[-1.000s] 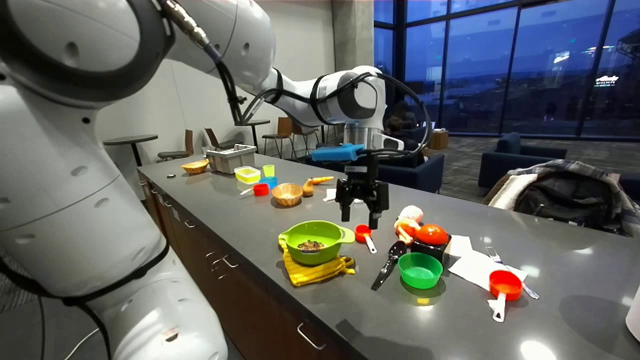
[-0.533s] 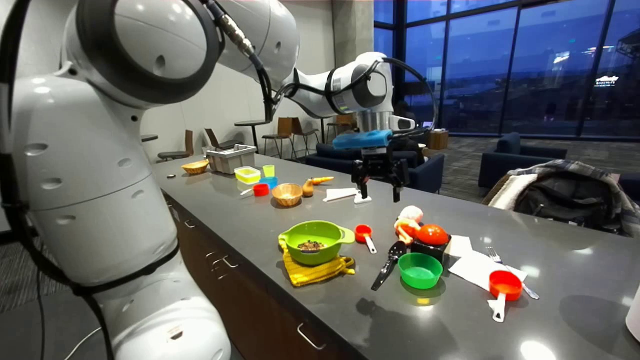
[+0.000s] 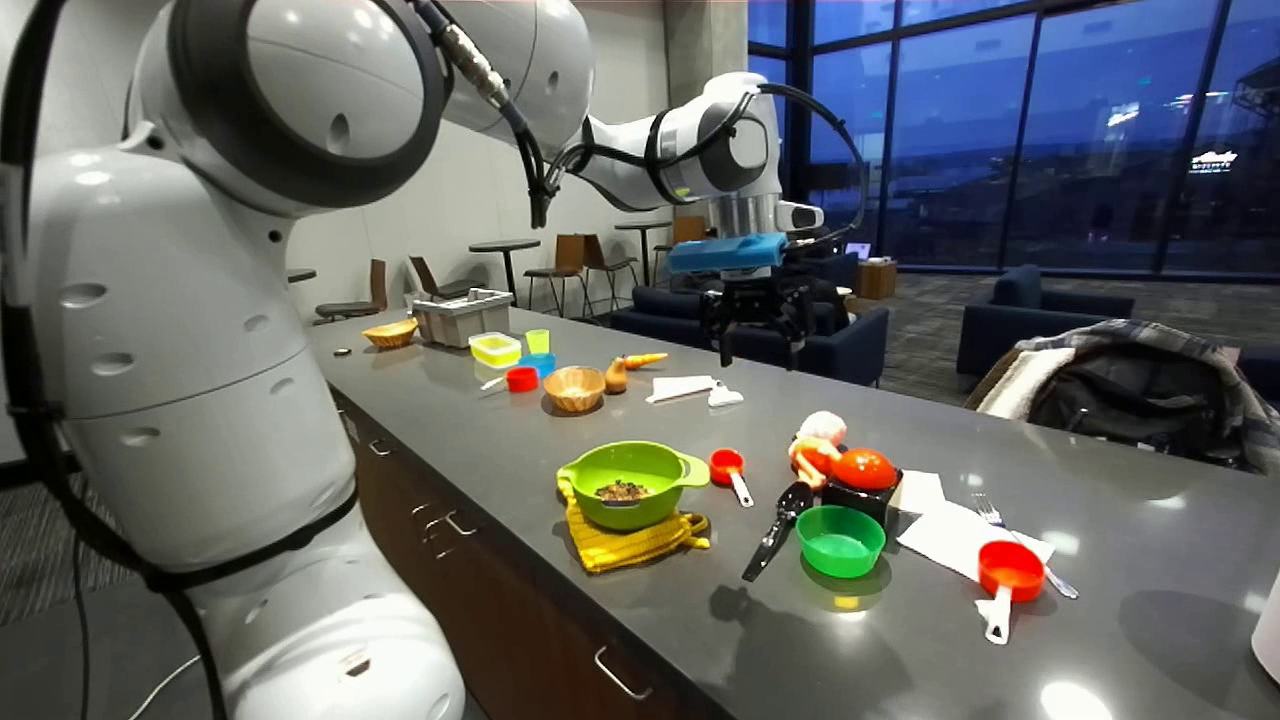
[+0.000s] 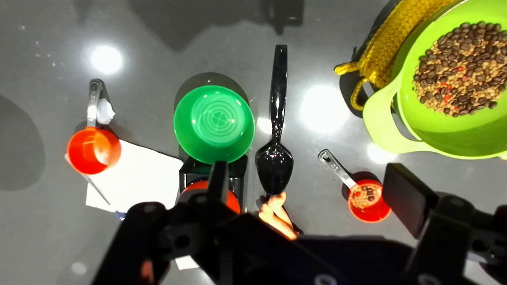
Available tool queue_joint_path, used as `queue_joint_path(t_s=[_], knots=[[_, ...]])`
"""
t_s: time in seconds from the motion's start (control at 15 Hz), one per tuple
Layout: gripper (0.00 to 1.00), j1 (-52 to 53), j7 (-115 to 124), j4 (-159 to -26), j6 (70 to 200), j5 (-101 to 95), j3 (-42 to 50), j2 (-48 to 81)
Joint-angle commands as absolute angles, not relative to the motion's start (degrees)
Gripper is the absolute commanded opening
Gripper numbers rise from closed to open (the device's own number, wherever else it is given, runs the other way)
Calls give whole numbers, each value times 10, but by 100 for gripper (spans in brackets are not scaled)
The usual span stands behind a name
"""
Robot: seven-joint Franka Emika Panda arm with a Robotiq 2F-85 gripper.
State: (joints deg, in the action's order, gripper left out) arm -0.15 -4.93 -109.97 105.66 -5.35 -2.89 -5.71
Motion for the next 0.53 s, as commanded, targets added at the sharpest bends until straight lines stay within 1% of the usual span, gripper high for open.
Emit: queue_joint_path(t_s=[0.0, 0.07, 0.47], knots=[[100, 5, -49, -1098, 1055, -54, -23, -56], [100, 3, -46, -1101, 1073, -57, -22, -47], [100, -11, -117, -1085, 1087, 4, 0, 69]])
